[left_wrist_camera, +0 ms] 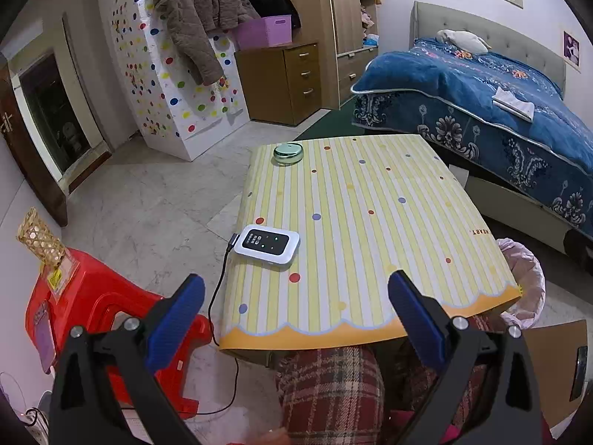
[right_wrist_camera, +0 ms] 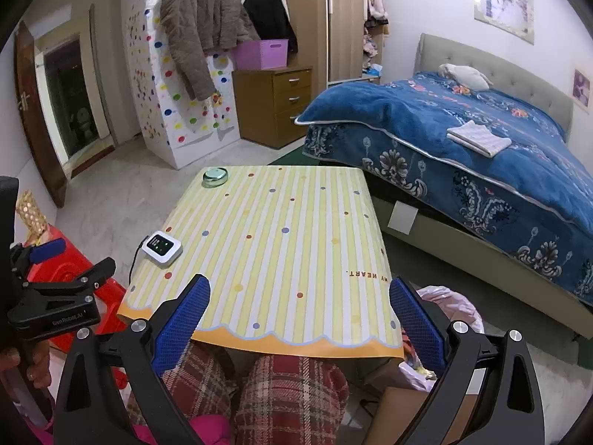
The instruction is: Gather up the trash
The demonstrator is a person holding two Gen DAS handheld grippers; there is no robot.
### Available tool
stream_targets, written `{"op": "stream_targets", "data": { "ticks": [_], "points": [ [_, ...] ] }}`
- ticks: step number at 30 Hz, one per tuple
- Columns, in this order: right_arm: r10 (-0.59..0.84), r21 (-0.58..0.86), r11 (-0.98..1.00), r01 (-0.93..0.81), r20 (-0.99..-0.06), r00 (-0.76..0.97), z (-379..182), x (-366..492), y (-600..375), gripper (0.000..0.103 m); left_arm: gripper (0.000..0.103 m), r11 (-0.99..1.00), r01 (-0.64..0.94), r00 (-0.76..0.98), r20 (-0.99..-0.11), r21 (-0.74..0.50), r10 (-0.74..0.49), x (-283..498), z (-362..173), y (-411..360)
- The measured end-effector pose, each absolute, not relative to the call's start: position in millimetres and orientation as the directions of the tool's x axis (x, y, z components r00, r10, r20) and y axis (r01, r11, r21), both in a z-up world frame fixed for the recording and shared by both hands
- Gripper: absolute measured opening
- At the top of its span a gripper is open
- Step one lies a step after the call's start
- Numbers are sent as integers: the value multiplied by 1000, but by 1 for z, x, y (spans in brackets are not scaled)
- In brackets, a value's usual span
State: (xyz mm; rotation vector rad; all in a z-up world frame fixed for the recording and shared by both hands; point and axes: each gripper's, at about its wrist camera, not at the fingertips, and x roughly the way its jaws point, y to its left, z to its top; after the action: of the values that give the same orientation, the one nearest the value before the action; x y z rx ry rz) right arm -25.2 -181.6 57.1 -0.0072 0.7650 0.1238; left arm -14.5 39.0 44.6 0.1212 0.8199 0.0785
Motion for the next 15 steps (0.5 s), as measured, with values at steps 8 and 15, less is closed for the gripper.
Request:
{"op": "stream_targets", "data": {
  "ticks": [8,15],
  "points": [
    [102,36,994,-107,-699,708,53,-23,-182,96,96,991,-19,680,-725,129,107,-14,45,41],
    [101,36,994,-106,-698,709,53,-22,-182,96,96,992,-20,681,-725,128,107,-14,45,41]
  ]
}}
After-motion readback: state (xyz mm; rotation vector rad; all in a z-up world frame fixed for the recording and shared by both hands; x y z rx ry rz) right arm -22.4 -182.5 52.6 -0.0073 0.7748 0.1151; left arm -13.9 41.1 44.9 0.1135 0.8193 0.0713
